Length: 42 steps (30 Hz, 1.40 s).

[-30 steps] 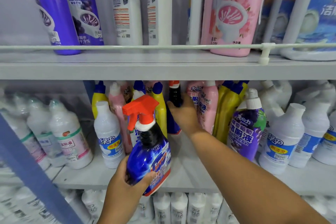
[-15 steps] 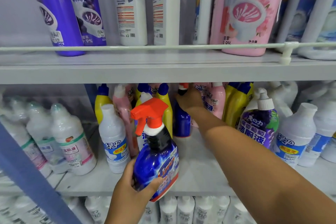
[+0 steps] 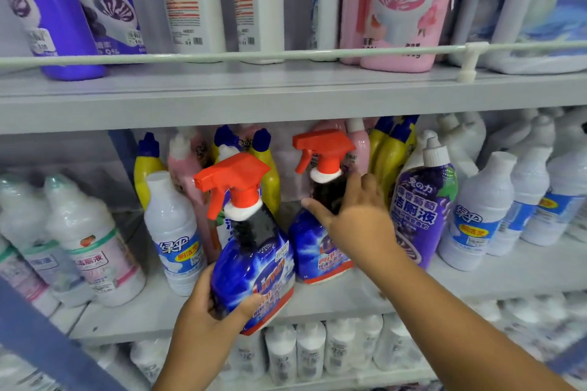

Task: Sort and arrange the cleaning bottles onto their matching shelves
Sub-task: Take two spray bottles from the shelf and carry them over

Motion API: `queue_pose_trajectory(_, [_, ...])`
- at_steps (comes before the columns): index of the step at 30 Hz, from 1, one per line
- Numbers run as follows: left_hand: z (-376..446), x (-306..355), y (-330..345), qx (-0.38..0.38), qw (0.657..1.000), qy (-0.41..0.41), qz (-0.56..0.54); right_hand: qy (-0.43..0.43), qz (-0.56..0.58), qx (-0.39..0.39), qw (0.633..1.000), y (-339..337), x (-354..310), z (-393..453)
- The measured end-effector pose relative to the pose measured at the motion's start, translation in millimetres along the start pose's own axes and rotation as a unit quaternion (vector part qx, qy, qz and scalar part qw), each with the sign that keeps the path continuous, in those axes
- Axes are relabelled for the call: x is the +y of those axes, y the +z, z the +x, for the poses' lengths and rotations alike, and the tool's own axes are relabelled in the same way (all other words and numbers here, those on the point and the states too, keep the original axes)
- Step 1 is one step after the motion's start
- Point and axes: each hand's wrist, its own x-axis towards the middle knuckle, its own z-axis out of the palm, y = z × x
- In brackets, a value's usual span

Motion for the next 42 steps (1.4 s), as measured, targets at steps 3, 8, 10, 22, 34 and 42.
queue_pose_trajectory(3, [2,0,-3,-0.026,0.999,0.001,-0.018,0.048,0.164,-0.130,0.977,-15,25,-7])
queue_pose_trajectory(8, [2,-5,-4,-0.024,0.999,0.023,-0.039,0.103,0.368,-0.251,0.890,-21,48,-8])
queue_pose_trajectory(10, [0,-5,-2,-0.018,0.999,0.034,-0.038,0.091,0.362,-0.252,0.893,-20,47,-13])
queue_pose_trajectory(22, [-15,11,28,0.116,0.992,0.007,0.046,0.152,0.437,-0.242,0.853,-2,64,-56])
queue_pose_trajectory(34, [-104,41,39,0.165,0.986,-0.001,0.002,0.128,0.489,-0.208,0.837,-80,62,-93])
queue_pose_trajectory(42, [-127,50,52,0.060,0.998,0.009,-0.019,0.203,0.464,-0.116,0.854,-161,80,-142])
